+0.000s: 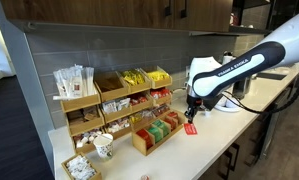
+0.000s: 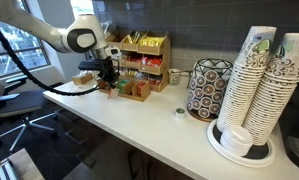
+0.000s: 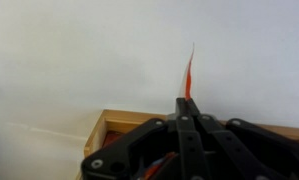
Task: Put one red sachet on the counter
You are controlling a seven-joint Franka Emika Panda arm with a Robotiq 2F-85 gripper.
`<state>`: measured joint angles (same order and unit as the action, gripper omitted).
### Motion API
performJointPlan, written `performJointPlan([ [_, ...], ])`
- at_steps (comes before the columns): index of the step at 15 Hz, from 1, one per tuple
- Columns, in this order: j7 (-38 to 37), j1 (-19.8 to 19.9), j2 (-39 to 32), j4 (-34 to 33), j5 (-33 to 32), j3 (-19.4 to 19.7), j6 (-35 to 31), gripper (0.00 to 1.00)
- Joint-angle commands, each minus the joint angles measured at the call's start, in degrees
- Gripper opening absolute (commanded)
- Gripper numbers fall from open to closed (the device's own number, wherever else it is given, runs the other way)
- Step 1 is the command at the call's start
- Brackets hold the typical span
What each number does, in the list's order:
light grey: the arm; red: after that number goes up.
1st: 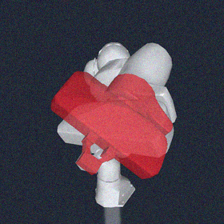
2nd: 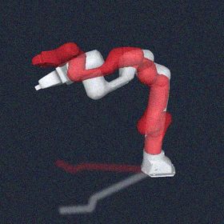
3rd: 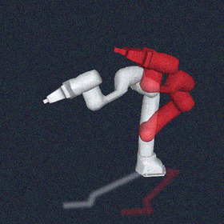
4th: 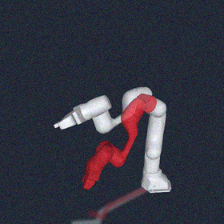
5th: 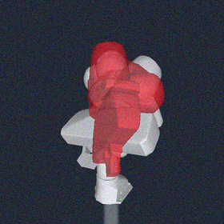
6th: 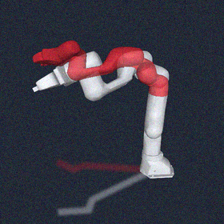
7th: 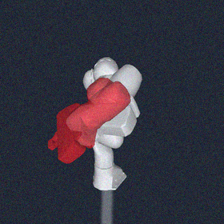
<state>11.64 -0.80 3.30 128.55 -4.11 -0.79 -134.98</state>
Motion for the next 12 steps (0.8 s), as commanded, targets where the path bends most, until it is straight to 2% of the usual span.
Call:
performJointPlan([
  [1, 7.0, -0.8, 0.6, 1.5, -1.8, -0.5, 3.6, 0.00],
  [7, 17.5, -1.7, -2.4, 1.9, -4.2, -1.3, 3.1, 0.00],
  [12, 17.9, -1.3, -5.7, 1.4, -7.3, -1.2, 2.4, 0.00],
])
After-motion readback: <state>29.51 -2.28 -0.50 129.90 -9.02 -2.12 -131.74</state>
